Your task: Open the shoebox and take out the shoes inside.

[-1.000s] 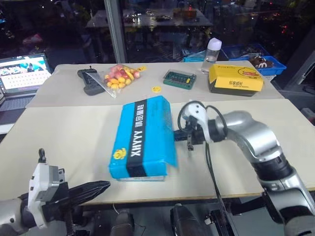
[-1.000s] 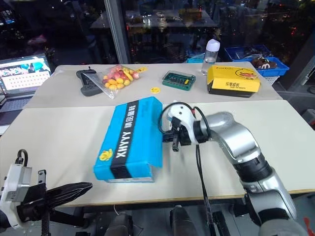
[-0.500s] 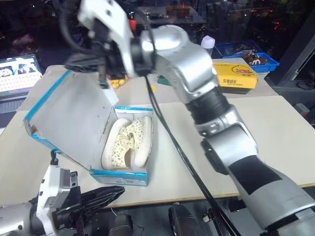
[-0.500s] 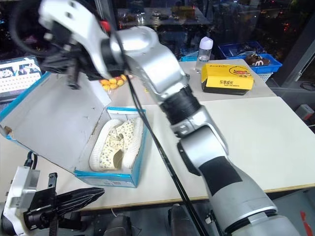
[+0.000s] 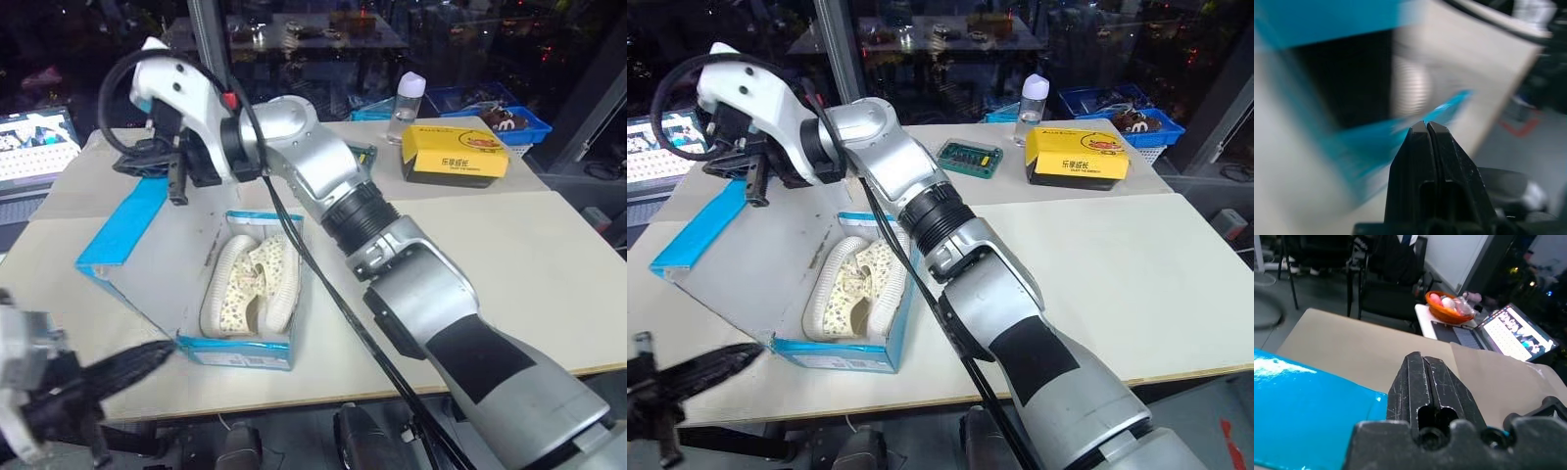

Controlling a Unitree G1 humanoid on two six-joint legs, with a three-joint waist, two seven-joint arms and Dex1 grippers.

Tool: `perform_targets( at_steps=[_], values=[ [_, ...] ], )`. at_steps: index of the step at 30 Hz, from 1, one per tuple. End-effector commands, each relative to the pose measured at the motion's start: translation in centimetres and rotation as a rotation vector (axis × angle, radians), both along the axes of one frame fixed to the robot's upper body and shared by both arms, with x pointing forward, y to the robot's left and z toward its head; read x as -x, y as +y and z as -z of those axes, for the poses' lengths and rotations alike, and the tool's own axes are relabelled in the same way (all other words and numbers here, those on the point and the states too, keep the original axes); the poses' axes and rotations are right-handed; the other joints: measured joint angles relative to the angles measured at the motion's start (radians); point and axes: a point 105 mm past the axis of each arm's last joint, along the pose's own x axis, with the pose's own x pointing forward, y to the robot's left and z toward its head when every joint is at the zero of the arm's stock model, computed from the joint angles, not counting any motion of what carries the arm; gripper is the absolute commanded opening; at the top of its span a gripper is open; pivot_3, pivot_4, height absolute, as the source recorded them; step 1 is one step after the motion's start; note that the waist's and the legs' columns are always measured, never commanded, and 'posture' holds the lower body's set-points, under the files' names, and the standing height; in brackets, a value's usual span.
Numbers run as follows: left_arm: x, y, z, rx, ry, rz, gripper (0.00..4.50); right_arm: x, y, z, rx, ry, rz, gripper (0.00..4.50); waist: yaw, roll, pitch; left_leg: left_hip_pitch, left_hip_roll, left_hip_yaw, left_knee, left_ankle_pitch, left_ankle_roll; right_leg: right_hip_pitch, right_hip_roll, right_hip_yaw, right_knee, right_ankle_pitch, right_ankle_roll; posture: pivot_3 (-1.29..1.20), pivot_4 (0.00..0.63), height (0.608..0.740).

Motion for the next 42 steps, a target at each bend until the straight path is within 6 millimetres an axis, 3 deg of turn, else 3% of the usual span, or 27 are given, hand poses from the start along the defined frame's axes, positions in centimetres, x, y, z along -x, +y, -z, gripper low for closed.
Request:
perform_targets(
  at_steps=[1, 8, 13, 16, 20, 23, 25, 29, 32, 35, 36, 38, 41, 42],
  values=[
    [-0.6, 4.1, -1.4, -0.043, -0.109, -0.206, 0.04, 0.0, 0.4, 0.1, -0.007, 0.015, 0.001, 0.0, -0.004, 0.0, 0.0, 0.0, 0.0, 0.0, 0.0, 0.0, 0.0, 0.0, 0.0, 0.0, 0.001, 0.0, 0.0, 0.0, 0.15, 0.643],
    [-0.7, 5.9, -3.9, -0.032, -0.25, -0.339, 0.04, 2.0, 2.3, 0.2, 0.009, -0.008, -0.076, 0.0, -0.008, -0.002, -0.001, -0.001, 0.0, 0.0, 0.001, 0.0, 0.0, 0.001, 0.0, 0.0, 0.001, 0.0, -0.001, 0.0, 0.15, 0.643],
    [-0.7, 5.3, -4.3, -0.021, -0.259, -0.333, 0.04, 4.5, 6.0, 1.3, 0.016, -0.001, -0.107, 0.0, -0.015, -0.002, -0.002, -0.001, 0.0, 0.0, 0.001, 0.0, 0.0, 0.0, 0.0, 0.0, 0.002, 0.0, -0.001, 0.0, 0.15, 0.643],
    [-1.1, 5.0, -4.3, -0.015, -0.261, -0.323, 0.04, 5.5, 6.3, -2.1, -0.082, 0.003, -0.129, 0.0, -0.017, -0.002, -0.002, -0.001, 0.0, 0.0, 0.002, 0.0, 0.0, -0.001, 0.0, 0.0, 0.004, 0.0, -0.001, 0.0, 0.15, 0.643],
    [-1.6, 4.8, -3.8, -0.008, -0.247, -0.317, 0.04, 6.6, 4.4, -9.0, -0.267, 0.0, -0.168, 0.0, -0.025, -0.002, -0.001, -0.004, 0.0, -0.001, 0.003, 0.0, 0.0, -0.003, 0.0, 0.0, 0.005, 0.0, -0.001, 0.0, 0.15, 0.643],
    [-1.8, 4.6, -3.8, -0.004, -0.246, -0.307, 0.04, 7.1, 3.8, -10.6, -0.315, 0.027, -0.197, 0.0, -0.036, -0.002, -0.002, -0.004, 0.0, -0.001, 0.003, -0.003, 0.001, -0.004, 0.0, 0.0, 0.006, -0.002, -0.004, 0.0, 0.15, 0.643],
    [-2.1, 4.6, -4.0, -0.004, -0.254, -0.305, 0.04, 6.3, 3.0, -11.4, -0.352, 0.057, -0.173, 0.0, -0.038, -0.002, -0.003, -0.002, 0.0, -0.004, 0.002, -0.006, 0.002, -0.001, 0.0, -0.003, 0.007, -0.002, -0.004, 0.0, 0.15, 0.643],
    [-2.5, 4.4, -4.0, -0.005, -0.258, -0.293, 0.04, 1.3, -1.7, -10.4, -0.329, 0.002, -0.03, 0.0, -0.038, -0.003, -0.003, -0.002, 0.0, -0.005, 0.002, -0.008, 0.004, 0.0, 0.0, -0.004, 0.007, -0.004, -0.005, 0.0, 0.15, 0.643],
    [-2.7, 4.3, -4.0, -0.002, -0.261, -0.289, 0.04, -3.5, -6.7, -5.3, -0.107, -0.158, 0.123, 0.0, -0.027, -0.005, -0.004, -0.001, 0.0, -0.006, 0.002, -0.007, 0.004, 0.002, 0.0, -0.005, 0.007, -0.004, -0.004, 0.0, 0.15, 0.643],
    [-3.0, 4.1, -3.7, 0.011, -0.254, -0.275, 0.04, -7.6, -13.9, -0.7, 0.095, -0.15, 0.311, 0.0, -0.004, -0.005, -0.004, -0.001, -0.001, -0.008, 0.004, -0.006, 0.002, 0.008, -0.001, -0.007, 0.003, -0.007, -0.01, 0.0, 0.15, 0.643],
    [-3.1, 4.0, -3.6, 0.015, -0.251, -0.271, 0.04, -7.9, -16.0, 0.3, 0.151, -0.158, 0.335, 0.0, 0.0, -0.005, -0.004, -0.001, -0.002, -0.008, 0.004, -0.005, 0.0, 0.009, -0.001, -0.006, 0.001, -0.007, -0.01, 0.0, 0.15, 0.643],
    [-3.2, 4.0, -3.4, 0.018, -0.247, -0.268, 0.04, -7.6, -18.2, 1.7, 0.235, -0.171, 0.339, 0.0, 0.003, 0.0, -0.001, -0.001, -0.004, -0.008, 0.005, -0.005, -0.001, 0.01, -0.001, -0.003, 0.001, -0.007, -0.01, 0.0, 0.15, 0.643],
    [-3.5, 4.0, -3.3, 0.019, -0.243, -0.256, 0.04, -5.8, -23.1, 6.5, 0.464, -0.13, 0.321, 0.0, -0.005, 0.003, 0.0, 0.0, -0.004, -0.007, 0.004, -0.005, 0.0, 0.009, 0.0, -0.001, 0.004, -0.004, -0.001, 0.0, 0.15, 0.643],
    [-3.6, 4.0, -3.3, 0.018, -0.243, -0.255, 0.04, -4.9, -23.8, 7.8, 0.515, -0.115, 0.302, 0.0, -0.005, 0.003, 0.0, 0.003, -0.004, -0.008, 0.003, -0.006, 0.001, 0.01, 0.0, -0.001, 0.006, -0.006, -0.001, 0.0, 0.15, 0.643]
  ],
)
